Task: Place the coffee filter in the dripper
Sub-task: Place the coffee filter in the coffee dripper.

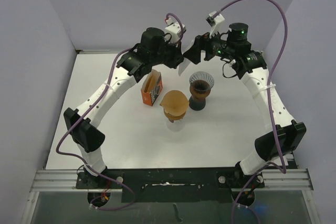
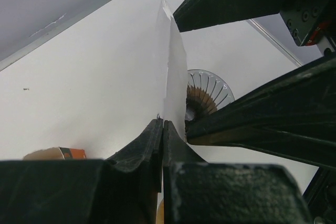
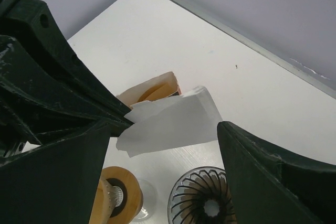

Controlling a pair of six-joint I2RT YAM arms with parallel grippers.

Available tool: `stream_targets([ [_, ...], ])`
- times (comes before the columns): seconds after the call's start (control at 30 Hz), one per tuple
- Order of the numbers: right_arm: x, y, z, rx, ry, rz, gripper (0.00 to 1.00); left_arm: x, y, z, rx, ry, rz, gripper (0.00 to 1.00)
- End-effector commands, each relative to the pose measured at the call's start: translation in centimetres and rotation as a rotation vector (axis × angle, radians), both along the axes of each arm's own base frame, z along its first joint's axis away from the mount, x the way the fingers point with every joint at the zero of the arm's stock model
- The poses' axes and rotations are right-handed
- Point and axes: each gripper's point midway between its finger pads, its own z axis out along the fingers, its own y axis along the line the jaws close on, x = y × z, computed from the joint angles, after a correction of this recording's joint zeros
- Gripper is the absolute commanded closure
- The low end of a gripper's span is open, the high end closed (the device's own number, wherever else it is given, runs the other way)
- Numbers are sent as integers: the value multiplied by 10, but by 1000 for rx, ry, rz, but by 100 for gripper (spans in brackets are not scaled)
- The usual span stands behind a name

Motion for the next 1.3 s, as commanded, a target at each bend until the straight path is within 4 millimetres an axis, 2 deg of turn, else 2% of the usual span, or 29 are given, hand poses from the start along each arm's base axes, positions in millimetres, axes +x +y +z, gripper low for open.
stream_targets([
  [0.0,8,-4,5,22,-23,-53,16,5,-6,33,-52,-93,1,100],
  [0.27,11,-2,-6,21,4,-56,18,3,-8,34,-44,-104,-19,100],
  [0.83,22,-21,-17,-50,3,-174,27,7,-1,35,-17,-133,7,100],
  [1.27,28,-31,-25,-77,24,-248,29,14,5,34,47,-186,58,100],
])
